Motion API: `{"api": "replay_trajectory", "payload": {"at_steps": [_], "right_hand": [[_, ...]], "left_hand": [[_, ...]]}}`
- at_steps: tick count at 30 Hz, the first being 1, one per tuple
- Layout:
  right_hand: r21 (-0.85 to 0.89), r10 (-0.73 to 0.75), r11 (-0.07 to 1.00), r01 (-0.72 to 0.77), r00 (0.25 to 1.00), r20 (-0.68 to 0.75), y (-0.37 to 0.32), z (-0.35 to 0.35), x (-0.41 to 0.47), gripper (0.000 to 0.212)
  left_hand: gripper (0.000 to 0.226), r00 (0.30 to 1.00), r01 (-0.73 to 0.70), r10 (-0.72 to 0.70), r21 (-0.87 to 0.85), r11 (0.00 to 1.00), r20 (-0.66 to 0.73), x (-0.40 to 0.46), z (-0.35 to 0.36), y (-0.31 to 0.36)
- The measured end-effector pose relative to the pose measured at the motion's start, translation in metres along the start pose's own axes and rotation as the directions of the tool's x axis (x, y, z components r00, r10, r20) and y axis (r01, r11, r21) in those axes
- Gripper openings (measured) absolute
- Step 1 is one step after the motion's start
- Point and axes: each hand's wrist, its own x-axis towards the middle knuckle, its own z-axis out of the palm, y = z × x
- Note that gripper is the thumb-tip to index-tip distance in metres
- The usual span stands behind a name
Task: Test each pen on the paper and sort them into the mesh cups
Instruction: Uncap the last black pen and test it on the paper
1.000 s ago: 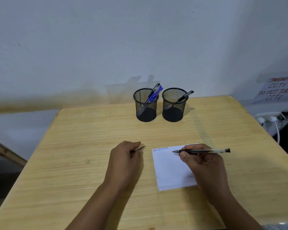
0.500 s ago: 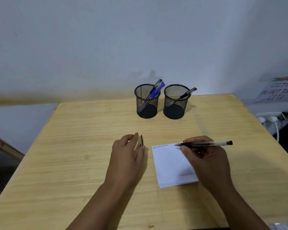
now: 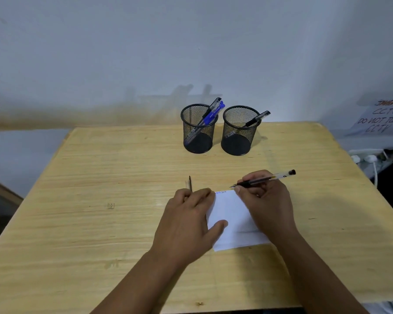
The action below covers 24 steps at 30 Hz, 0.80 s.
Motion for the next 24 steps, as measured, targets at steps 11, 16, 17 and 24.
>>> {"api": "replay_trajectory", "payload": {"at_steps": [11,16,17,24], "right_hand": [[-0.109,-0.056,0.992,0.055,0.998,-0.009,0.0101,0.0059,0.0007,0.012],[-0.118,-0.076,0.99,0.073,0.997,-0.018,0.0106,0.0081,0.0009,0.011],[-0.117,-0.073,0.991,0.071,0.997,-0.017,0.0106,0.0084,0.0007,0.011],[-0.132,-0.054,0.99,0.052,0.998,-0.012,0.0087,0.0104,0.0014,0.011]], "left_hand": [[0.067,1.0,-0.004,0.003,0.039,0.999,0.026,-0.0007,0.0049,-0.0019],[0.067,1.0,0.003,-0.005,0.052,0.999,0.021,-0.0027,0.0049,-0.0014],[0.068,1.0,0.005,-0.006,0.055,0.998,0.022,-0.0029,0.0049,-0.0013],[0.068,0.999,0.014,-0.015,0.042,0.999,0.03,-0.0018,0.0044,0.0001]]}}
